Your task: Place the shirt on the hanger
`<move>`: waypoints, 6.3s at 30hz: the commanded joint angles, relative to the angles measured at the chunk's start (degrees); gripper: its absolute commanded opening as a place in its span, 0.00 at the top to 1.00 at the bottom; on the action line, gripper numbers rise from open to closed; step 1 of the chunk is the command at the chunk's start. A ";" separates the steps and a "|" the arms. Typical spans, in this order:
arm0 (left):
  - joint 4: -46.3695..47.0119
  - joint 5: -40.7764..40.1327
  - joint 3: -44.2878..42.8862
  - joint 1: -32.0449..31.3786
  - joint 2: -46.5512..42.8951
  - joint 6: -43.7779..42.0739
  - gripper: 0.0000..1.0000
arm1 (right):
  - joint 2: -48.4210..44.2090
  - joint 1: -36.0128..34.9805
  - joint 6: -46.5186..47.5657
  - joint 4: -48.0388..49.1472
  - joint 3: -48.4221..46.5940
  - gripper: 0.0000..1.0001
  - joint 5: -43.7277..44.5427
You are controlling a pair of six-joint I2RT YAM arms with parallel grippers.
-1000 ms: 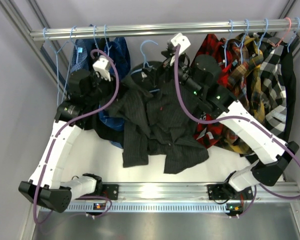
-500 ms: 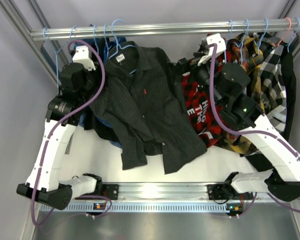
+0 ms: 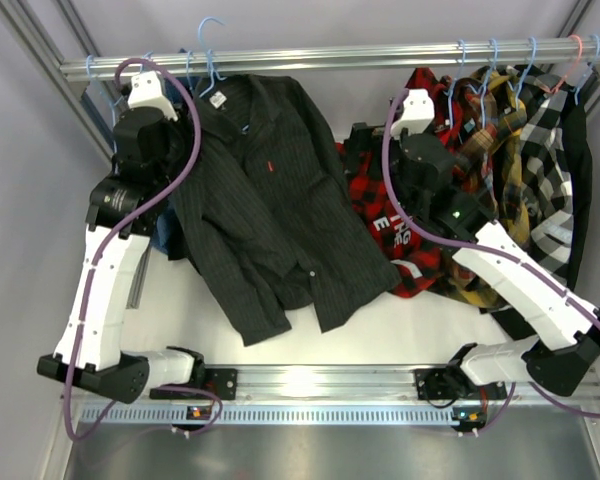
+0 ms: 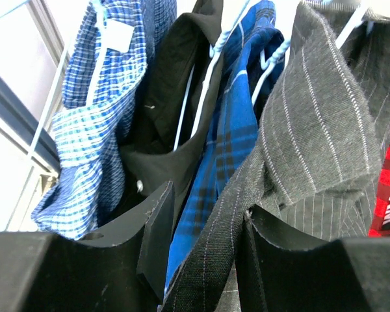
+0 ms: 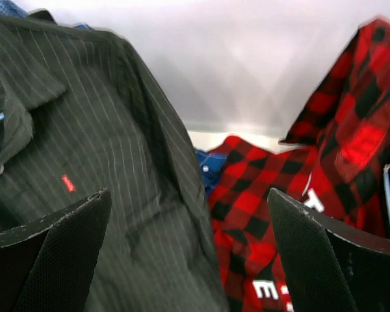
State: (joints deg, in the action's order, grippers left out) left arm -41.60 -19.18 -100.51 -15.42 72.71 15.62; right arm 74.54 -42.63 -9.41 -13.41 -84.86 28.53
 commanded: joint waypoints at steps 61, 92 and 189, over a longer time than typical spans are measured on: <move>39.67 -32.14 27.12 -25.19 -1.08 -0.06 1.00 | 4.82 2.55 -12.12 11.56 31.51 0.01 -8.41; 40.81 -43.05 30.02 -25.10 -6.35 -4.89 1.00 | 16.69 -0.17 -16.34 -1.36 24.94 0.68 -12.62; 18.05 -26.26 29.49 -22.99 -29.90 4.51 0.02 | 48.95 -39.81 -5.52 -1.01 2.22 0.82 -6.66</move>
State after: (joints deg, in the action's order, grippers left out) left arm -23.55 -44.60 -69.80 -38.26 43.94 20.67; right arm 125.01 -82.08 -14.13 -10.22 -87.72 18.44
